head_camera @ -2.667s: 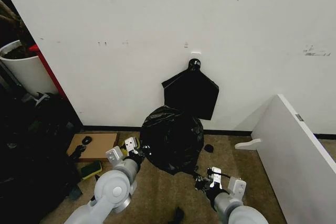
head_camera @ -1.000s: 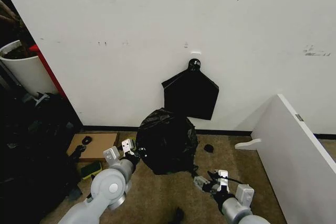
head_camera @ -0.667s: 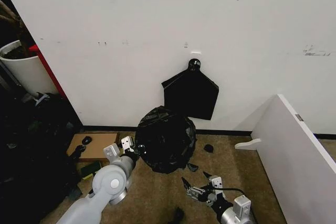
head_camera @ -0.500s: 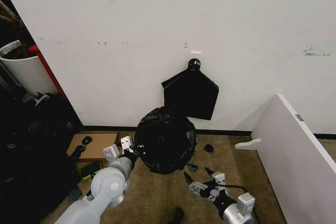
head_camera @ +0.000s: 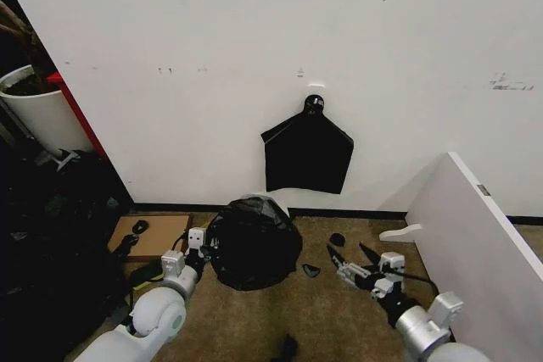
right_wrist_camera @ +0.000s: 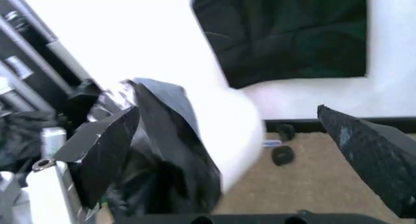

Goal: Place the garbage bag over the trash bin.

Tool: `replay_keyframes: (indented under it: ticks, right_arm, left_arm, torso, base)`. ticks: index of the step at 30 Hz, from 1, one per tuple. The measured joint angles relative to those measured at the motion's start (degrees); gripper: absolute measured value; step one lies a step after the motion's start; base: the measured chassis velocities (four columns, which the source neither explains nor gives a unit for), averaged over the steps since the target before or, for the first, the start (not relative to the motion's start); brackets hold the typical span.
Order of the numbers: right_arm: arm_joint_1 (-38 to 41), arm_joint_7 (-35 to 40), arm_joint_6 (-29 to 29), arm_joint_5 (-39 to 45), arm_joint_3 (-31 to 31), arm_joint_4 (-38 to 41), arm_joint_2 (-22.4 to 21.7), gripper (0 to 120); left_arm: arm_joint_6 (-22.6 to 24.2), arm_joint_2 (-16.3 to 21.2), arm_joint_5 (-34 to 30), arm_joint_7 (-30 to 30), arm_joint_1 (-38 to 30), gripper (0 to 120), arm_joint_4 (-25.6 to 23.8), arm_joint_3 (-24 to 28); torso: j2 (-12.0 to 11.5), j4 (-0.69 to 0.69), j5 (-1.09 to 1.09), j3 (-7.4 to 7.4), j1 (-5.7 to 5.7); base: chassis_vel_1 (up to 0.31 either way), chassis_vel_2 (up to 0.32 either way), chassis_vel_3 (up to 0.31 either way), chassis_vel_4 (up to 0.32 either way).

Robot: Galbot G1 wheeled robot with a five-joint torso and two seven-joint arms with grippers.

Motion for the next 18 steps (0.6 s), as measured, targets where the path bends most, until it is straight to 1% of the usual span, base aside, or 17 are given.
replay_keyframes:
  ticks: [1,4,5,6,7,8,9,11,12,14,16,18]
  right_arm:
    - [0.73,-0.23,-1.76,1.96,0.49,0.67,-1.32,100]
    - [2.97,-1.25,-5.85,6.44,1.33,1.06,-4.83,100]
    - [3.6,-1.7,-6.74,7.51,1.46,1.0,-5.83,100]
    - [3.6,-1.7,-6.74,7.51,1.46,1.0,-5.83,100]
    - [4.59,-2.49,-7.96,9.14,1.56,0.6,-7.32,100]
    - [4.85,-2.71,-8.28,9.56,1.57,0.45,-7.71,100]
    - [6.71,-3.88,-9.64,11.41,1.35,-0.49,-9.51,100]
    - [9.24,-4.87,-10.91,13.14,0.41,-1.57,-11.04,100]
    - [11.07,-5.17,-11.57,14.55,-0.36,-2.21,-11.71,100]
    - [11.65,-5.23,-11.78,15.09,-0.6,-2.37,-11.89,100]
    - [14.83,-5.28,-13.38,19.18,-1.98,-2.9,-12.32,100]
    - [16.38,-5.2,-14.11,21.41,-2.66,-3.07,-12.23,100]
  left_arm:
    - [-1.96,0.02,1.46,1.37,-0.5,0,0.81,0.31]
    - [-5.19,0.27,3.11,4.0,-1.62,0,1.63,0.66]
    - [-5.93,0.4,3.37,4.68,-1.87,0,1.76,0.73]
    - [-5.93,0.4,3.37,4.68,-1.87,0,1.76,0.73]
    - [-7.24,0.68,3.83,5.9,-2.26,0,2.0,0.82]
    - [-7.71,0.79,4.0,6.35,-2.39,0,2.08,0.84]
    - [-9.66,1.27,4.69,8.2,-2.78,0,2.48,0.95]
    - [-11.87,1.83,5.22,10.44,-3.01,0,2.86,1.07]
    - [-13.14,2.21,5.52,11.89,-3.03,0,2.93,1.14]
    - [-13.53,2.34,5.64,12.35,-3.03,0,2.93,1.16]
    - [-15.52,3.3,6.35,15.47,-2.91,0,2.92,1.28]
    - [-16.44,3.68,6.43,17.29,-2.83,0,2.9,1.34]
  torso:
    - [0.0,-0.01,0.0,0.0,0.0]
    - [0.0,0.0,0.02,0.0,0.0]
    - [0.0,0.0,0.01,0.0,0.0]
    - [0.0,0.0,0.01,0.0,0.0]
    - [0.0,-0.01,0.01,0.0,0.0]
    - [0.0,-0.01,0.01,0.0,0.0]
    - [0.0,-0.01,0.02,0.0,0.0]
    - [0.0,-0.02,0.02,0.0,0.0]
    - [0.0,0.0,0.01,0.01,0.0]
    - [0.0,0.0,0.02,0.0,0.0]
    - [0.0,0.0,0.02,0.0,0.0]
    - [0.0,0.0,0.0,0.01,0.0]
  base:
    - [0.0,0.0,0.0,0.0]
    - [0.0,0.0,0.0,0.0]
    - [0.0,0.0,0.0,0.0]
    - [0.0,0.0,0.0,0.0]
    - [0.0,0.0,0.0,0.0]
    - [0.0,0.0,0.0,0.0]
    - [0.0,0.0,0.0,0.0]
    - [0.0,0.0,0.0,0.0]
    - [0.0,0.0,0.0,0.0]
    - [0.0,0.0,0.0,0.0]
    - [0.0,0.0,0.0,0.0]
    - [0.0,0.0,0.0,0.0]
